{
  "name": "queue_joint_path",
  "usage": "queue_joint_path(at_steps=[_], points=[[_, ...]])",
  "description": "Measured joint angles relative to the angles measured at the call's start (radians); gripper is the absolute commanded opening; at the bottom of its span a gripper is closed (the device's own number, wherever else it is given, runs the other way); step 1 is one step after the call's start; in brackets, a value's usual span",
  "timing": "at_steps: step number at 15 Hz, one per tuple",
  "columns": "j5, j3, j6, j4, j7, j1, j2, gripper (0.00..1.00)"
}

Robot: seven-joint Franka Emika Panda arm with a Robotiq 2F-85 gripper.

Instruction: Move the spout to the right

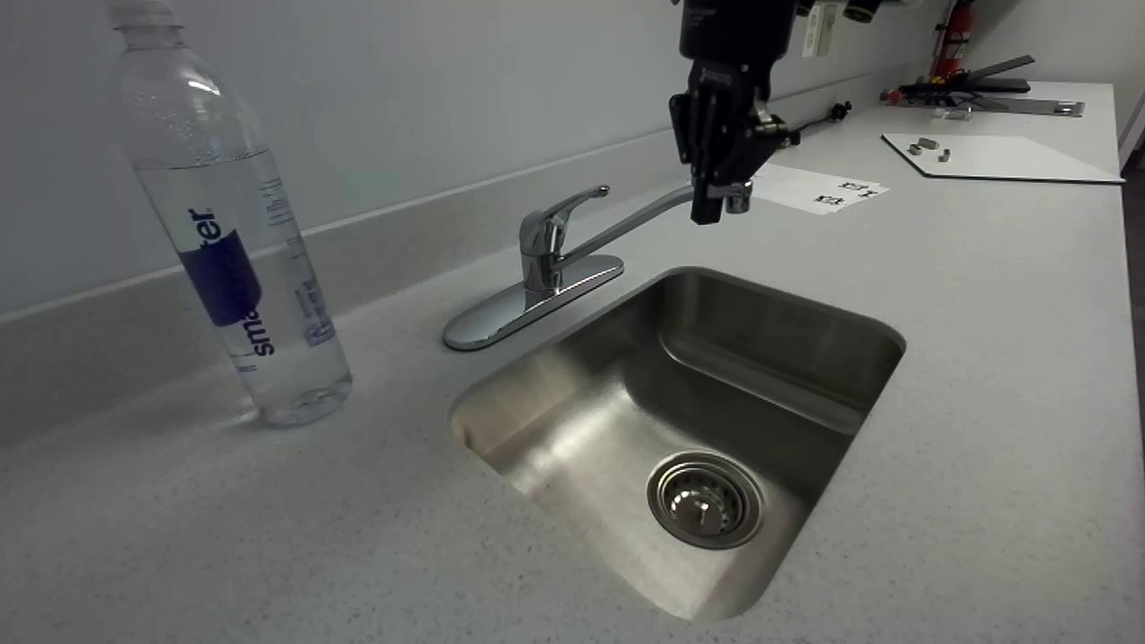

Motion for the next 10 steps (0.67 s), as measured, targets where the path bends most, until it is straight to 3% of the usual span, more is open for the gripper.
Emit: queue_joint_path(at_steps=[10], points=[[-0.153, -0.052, 0.053, -0.013, 0.068, 0.0, 0.002, 0.0]])
